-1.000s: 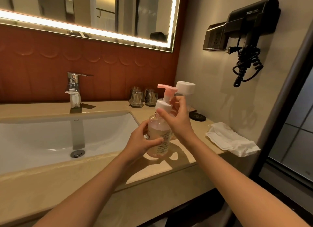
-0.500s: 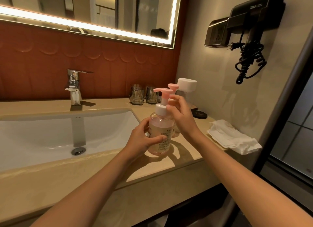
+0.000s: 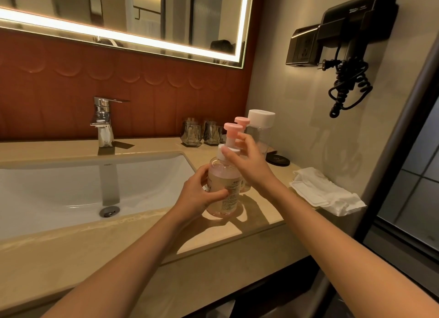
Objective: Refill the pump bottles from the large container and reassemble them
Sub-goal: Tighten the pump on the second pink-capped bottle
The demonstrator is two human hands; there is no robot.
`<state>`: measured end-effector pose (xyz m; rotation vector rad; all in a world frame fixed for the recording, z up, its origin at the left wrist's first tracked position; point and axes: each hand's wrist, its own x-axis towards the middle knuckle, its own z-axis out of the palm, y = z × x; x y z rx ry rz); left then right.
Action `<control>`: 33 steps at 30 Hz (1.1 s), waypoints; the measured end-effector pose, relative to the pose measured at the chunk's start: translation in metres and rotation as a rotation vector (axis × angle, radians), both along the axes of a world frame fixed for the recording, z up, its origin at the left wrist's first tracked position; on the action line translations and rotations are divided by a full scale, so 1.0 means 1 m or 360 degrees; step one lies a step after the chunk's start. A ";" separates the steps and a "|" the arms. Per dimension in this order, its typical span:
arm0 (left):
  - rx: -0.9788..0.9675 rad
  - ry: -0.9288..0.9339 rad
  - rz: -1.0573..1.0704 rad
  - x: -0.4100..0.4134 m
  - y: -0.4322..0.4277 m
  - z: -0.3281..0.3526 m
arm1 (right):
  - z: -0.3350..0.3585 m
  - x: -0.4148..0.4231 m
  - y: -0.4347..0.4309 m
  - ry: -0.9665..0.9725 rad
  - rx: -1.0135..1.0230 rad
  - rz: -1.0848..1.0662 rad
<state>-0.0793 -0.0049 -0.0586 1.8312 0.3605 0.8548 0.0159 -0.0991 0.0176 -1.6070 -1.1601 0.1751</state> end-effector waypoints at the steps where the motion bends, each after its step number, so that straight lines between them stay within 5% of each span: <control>1: 0.0001 -0.0002 -0.0001 0.000 0.000 0.000 | -0.001 0.000 -0.001 0.0029 -0.0017 0.0064; 10: 0.0004 0.0001 0.0007 0.001 0.002 -0.003 | -0.010 -0.004 0.007 -0.0202 0.0105 -0.0280; 18: 0.0005 -0.0008 -0.0011 -0.001 -0.001 0.001 | -0.002 -0.004 -0.002 0.0064 0.0043 0.0044; 23: 0.0026 0.0000 -0.0004 0.000 0.000 0.000 | -0.003 0.000 0.001 -0.0434 0.0045 -0.0313; 30: -0.0002 -0.0034 -0.0019 -0.001 0.001 -0.002 | -0.004 0.000 0.000 0.0016 -0.0022 0.0074; 33: 0.0014 -0.0037 -0.0017 -0.001 0.002 -0.002 | -0.006 0.002 -0.003 -0.0124 0.0035 0.0008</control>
